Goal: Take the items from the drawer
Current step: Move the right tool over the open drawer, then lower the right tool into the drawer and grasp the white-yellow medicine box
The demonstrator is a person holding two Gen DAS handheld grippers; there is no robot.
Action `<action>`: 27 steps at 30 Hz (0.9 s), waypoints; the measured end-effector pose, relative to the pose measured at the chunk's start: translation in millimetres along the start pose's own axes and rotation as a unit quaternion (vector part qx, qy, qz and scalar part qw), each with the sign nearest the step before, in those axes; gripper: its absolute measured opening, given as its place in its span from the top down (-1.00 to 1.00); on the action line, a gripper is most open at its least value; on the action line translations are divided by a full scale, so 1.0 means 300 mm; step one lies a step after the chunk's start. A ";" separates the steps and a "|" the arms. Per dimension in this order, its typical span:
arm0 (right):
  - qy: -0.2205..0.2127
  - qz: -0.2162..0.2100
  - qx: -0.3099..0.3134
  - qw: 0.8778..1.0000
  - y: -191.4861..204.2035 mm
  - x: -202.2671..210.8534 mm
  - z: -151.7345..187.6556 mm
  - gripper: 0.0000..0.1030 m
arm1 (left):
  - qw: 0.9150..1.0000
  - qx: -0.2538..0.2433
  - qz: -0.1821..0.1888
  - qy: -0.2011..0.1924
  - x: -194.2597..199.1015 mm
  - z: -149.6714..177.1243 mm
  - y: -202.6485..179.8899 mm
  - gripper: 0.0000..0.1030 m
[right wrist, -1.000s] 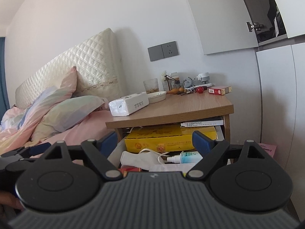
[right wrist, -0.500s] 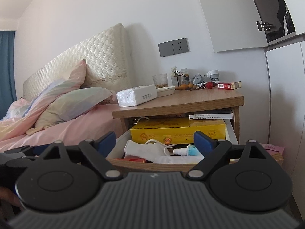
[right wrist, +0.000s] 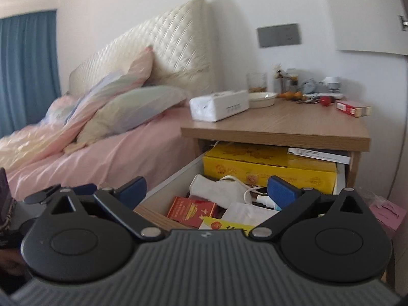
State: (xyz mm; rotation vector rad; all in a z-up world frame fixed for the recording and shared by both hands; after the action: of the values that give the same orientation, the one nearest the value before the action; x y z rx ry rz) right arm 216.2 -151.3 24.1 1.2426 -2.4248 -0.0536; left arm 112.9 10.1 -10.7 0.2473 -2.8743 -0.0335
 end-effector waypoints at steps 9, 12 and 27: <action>0.290 -0.020 -0.007 0.957 -0.174 -0.359 -0.021 -0.38 | 1.000 0.009 0.017 -0.003 0.020 -0.006 0.000 -0.99; 0.330 -0.028 -0.011 0.943 -0.155 -0.444 0.014 -0.27 | 1.000 0.011 0.021 -0.004 0.026 -0.006 0.002 -0.99; 0.471 0.000 0.059 0.880 -0.161 -0.527 0.131 -0.25 | 0.999 0.029 0.033 -0.002 0.031 -0.008 0.021 -0.99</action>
State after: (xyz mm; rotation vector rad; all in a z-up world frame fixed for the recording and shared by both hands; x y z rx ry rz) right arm 320.1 -62.2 -76.5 0.9728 -1.5762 0.5739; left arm 103.7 14.6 -5.6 0.1631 -2.8880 0.0620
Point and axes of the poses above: each gripper's, at about its wrist camera, not at the fingertips, and x roughly against the way its jaws point, y to its left, z to its underside, the point moved 9 cm from there along -x, roughly the way its jaws point, and after that the axes turned 12 degrees about -z, right-handed, at the moved point
